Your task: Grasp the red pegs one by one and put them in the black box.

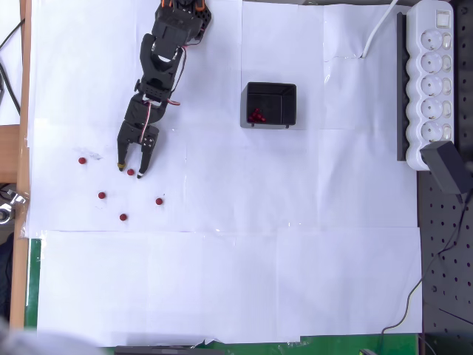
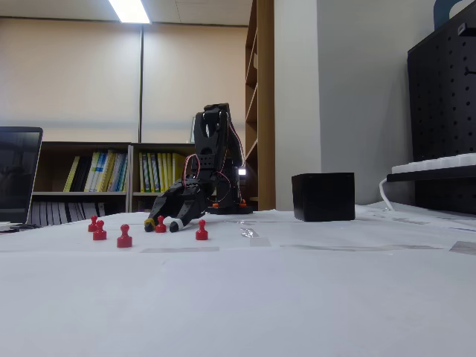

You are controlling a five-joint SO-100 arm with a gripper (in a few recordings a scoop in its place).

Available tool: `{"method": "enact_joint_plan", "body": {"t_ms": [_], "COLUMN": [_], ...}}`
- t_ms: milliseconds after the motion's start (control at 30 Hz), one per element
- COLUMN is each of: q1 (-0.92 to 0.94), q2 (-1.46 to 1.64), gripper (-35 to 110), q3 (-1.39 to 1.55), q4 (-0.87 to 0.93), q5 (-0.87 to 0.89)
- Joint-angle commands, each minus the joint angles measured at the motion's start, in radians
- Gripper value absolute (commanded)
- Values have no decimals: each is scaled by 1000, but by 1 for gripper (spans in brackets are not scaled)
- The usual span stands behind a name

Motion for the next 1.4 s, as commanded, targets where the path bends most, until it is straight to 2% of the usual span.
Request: {"method": "enact_joint_plan", "body": {"t_ms": [0,133,333,433,467,500,567,633,767,867,1000,1200,1367], "q1": [-12,-12,-14,-23,-28,-35,-67,-143,-356,-525,-719,-925,-1009], "q2": [15,15,14,-86,-155,-238,-399,-526,-644,-638,-623,-557,-500], "gripper": [8,0,0,0,0,0,0,0,0,0,0,0,0], "q3": [28,28,18,8,15,37,169,299,601,861,1039,1095,1109], "q4": [-2,-2,6,169,318,543,1097,1546,2232,2609,2628,2625,2600], "q5": [-17,-15,-18,-34,-23,3,18,-15,-60,-114,-314,-350,-414]}}
